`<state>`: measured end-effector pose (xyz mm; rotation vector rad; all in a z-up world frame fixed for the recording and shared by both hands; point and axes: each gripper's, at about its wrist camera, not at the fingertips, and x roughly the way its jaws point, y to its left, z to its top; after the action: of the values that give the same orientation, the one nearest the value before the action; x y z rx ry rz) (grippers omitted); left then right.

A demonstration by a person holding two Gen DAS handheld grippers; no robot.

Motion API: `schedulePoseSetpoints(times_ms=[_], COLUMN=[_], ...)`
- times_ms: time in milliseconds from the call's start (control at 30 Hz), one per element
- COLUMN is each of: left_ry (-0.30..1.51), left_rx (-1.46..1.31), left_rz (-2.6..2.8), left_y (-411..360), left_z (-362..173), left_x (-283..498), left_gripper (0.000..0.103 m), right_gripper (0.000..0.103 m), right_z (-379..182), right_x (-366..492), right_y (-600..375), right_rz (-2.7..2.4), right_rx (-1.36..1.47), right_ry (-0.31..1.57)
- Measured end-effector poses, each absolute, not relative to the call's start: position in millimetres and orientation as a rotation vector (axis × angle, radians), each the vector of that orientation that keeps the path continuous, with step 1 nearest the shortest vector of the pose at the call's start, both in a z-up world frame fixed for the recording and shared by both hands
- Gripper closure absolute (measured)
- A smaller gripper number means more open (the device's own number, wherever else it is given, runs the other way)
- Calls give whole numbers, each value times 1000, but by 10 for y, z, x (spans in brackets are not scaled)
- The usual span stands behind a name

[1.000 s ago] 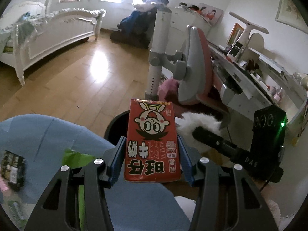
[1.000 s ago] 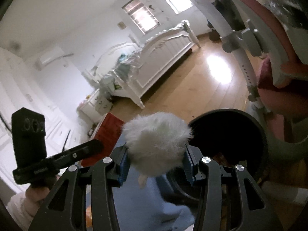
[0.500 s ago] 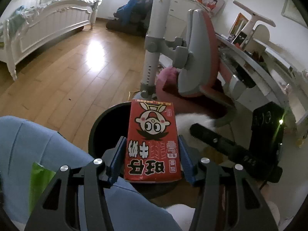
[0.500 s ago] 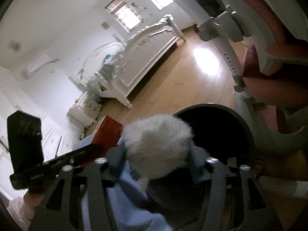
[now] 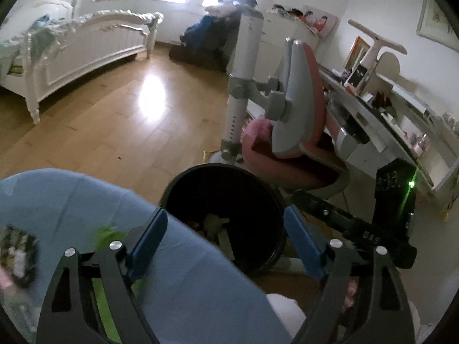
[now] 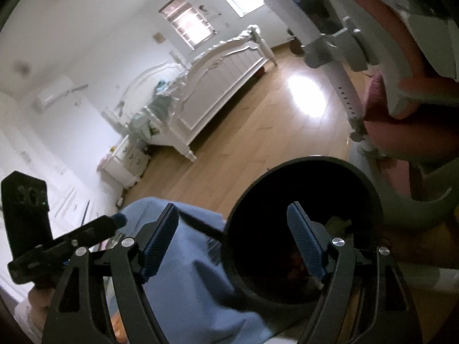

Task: Collect trash
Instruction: 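Grasp a gold wrapper strip with the left tool while the right tool grasps the pink hair roller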

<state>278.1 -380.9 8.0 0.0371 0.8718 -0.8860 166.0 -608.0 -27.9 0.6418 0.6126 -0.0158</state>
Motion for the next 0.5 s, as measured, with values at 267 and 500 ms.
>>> schedulePoseSetpoints(times_ms=[267, 500], left_ry=[859, 881], left_rx=[-38, -46], left_rz=[-730, -600], left_y=[-2747, -1718], left_z=[147, 60], left_x=[2853, 3102], left_gripper=[20, 20], right_gripper=[24, 24], right_z=[-46, 96], right_x=[1876, 2162], right_y=[-5317, -4429], right_rz=[92, 231], right_rx=[548, 413], right_ry=[669, 749])
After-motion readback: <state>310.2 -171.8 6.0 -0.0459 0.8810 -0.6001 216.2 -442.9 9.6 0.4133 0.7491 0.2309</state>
